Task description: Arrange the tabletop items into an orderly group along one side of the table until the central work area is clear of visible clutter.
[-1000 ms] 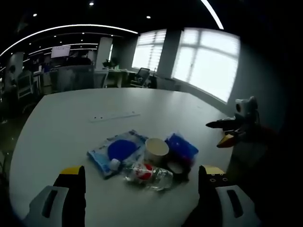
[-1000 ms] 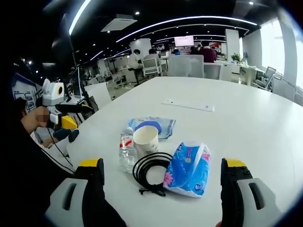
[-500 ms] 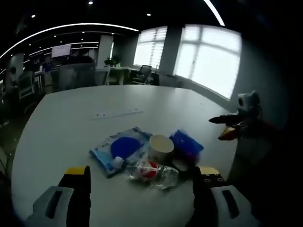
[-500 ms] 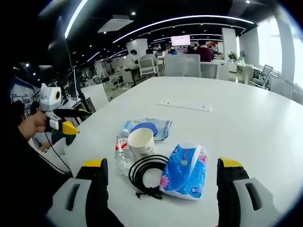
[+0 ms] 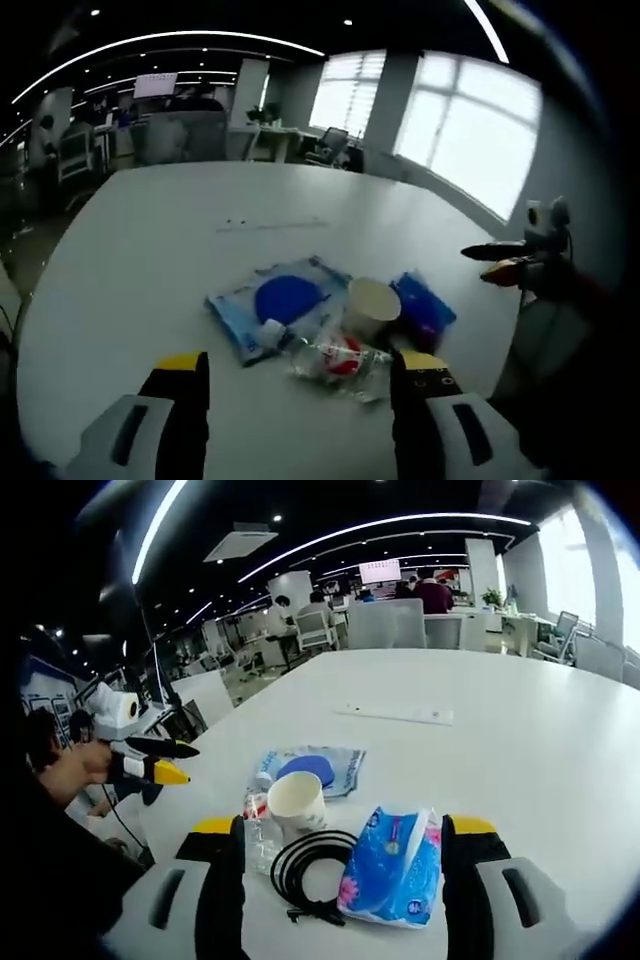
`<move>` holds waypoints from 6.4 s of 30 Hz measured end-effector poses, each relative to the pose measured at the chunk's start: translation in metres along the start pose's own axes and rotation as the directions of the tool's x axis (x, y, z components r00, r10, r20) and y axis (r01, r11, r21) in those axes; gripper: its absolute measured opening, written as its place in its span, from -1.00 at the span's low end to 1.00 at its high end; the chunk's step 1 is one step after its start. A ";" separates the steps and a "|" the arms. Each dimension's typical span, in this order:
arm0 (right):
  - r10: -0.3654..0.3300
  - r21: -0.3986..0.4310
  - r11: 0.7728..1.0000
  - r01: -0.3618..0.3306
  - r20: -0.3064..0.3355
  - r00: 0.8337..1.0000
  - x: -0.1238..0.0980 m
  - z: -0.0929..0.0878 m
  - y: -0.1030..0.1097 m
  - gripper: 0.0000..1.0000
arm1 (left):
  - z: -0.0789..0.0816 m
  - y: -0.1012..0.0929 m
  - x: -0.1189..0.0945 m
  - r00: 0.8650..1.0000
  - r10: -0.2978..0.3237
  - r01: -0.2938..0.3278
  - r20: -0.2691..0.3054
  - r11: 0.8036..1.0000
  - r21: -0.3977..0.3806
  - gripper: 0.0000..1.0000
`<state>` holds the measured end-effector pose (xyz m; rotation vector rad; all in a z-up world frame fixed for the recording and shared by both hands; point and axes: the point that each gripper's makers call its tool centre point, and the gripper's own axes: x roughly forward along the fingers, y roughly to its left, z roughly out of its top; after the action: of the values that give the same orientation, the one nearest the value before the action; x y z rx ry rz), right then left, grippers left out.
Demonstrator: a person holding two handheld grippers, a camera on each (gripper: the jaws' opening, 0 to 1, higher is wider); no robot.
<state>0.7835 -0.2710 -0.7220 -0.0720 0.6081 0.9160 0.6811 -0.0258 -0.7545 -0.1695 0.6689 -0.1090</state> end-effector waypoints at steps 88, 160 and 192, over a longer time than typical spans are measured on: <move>0.169 0.233 0.968 -0.092 -0.334 0.927 0.184 -0.035 -0.015 -1.00 | -0.045 0.060 0.117 0.984 0.003 -0.040 -0.176 0.978 -0.205 -0.99; -0.227 0.172 0.955 0.242 -0.106 0.968 0.115 -0.015 -0.138 -1.00 | 0.036 -0.042 0.195 0.984 -0.133 0.138 -0.116 0.990 0.035 -1.00; -0.211 0.095 0.971 0.218 -0.076 0.974 0.125 -0.019 -0.137 -0.75 | 0.036 -0.020 0.196 0.994 -0.053 0.069 -0.100 0.983 0.169 -0.76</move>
<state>0.9360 -0.2716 -0.8300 -0.0743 0.6934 0.6735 0.8553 -0.0712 -0.8415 -0.0181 0.7461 -0.2345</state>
